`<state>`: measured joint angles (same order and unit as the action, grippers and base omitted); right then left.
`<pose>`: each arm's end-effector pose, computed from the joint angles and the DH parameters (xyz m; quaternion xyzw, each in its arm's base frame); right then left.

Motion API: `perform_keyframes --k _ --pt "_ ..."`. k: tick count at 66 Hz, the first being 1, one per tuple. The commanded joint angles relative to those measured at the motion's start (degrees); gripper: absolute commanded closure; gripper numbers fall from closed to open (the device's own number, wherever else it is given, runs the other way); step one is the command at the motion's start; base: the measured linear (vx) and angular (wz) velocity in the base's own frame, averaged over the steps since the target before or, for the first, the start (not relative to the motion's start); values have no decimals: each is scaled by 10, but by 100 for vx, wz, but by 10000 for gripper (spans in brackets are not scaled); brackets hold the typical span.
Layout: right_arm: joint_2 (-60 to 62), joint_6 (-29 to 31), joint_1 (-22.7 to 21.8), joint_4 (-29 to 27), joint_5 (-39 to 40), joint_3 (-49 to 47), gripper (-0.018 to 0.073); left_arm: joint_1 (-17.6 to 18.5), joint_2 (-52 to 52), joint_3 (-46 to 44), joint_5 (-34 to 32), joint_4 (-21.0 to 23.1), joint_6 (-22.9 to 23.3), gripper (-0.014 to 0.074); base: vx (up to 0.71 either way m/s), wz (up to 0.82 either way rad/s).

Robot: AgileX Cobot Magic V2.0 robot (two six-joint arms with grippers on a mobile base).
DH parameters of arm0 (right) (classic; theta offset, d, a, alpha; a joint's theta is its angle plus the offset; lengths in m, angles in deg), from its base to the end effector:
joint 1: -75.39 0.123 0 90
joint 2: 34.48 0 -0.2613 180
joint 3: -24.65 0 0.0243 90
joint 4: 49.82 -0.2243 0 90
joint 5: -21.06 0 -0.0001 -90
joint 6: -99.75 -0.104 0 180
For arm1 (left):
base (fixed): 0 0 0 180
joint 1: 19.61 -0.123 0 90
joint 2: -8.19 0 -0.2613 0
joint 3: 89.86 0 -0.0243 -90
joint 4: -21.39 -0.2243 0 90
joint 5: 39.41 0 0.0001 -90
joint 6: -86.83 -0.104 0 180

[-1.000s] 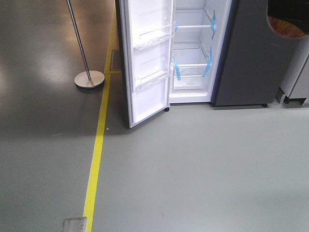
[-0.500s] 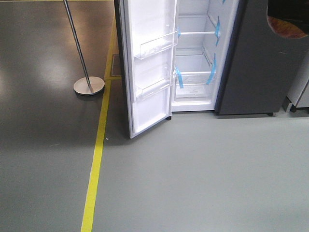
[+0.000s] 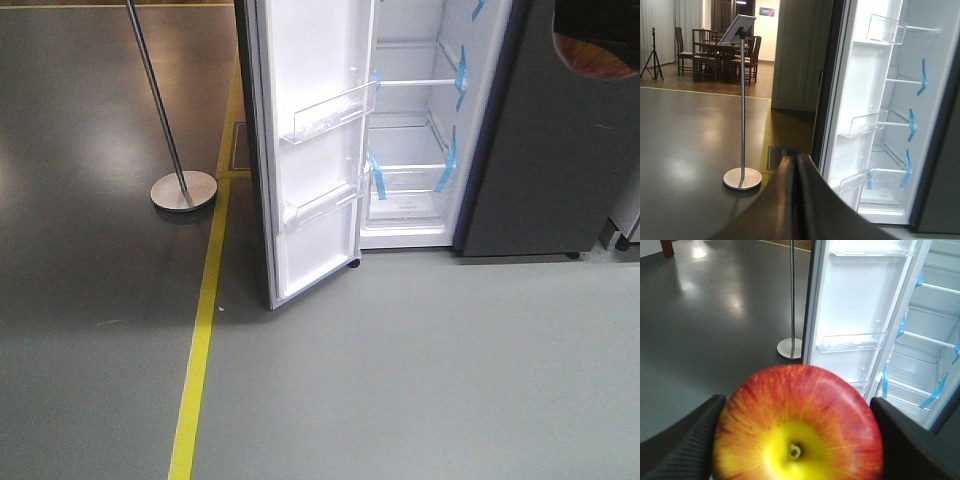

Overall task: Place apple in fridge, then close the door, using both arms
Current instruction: 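Drive toward the open refrigerator carrying the apple in the right gripper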

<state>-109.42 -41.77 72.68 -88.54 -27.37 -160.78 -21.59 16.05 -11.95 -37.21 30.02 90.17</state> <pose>0.2216 0.0383 0.4438 -0.1906 0.7880 0.1340 0.5699 0.0670 0.0017 0.2031 -0.0822 0.6894 -0.0646 0.7168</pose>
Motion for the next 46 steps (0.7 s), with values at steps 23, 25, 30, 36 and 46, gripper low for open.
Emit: perform_keyframes --k 23,25,30,36,46 --pt "12 4 -1 -20 36 -17 451 1 -9 -11 -42 4 5 603 16 0" --pt "12 4 -1 -20 36 -17 451 1 -9 -11 -42 4 5 603 15 3" --pt "12 4 -1 -20 36 -17 451 1 -9 -11 -42 4 5 603 15 3" --pt "12 4 -1 -20 36 -17 451 1 -9 -11 -42 4 5 603 15 5" --pt "12 4 -1 -20 36 -17 451 1 -9 -11 -42 4 5 603 15 7"
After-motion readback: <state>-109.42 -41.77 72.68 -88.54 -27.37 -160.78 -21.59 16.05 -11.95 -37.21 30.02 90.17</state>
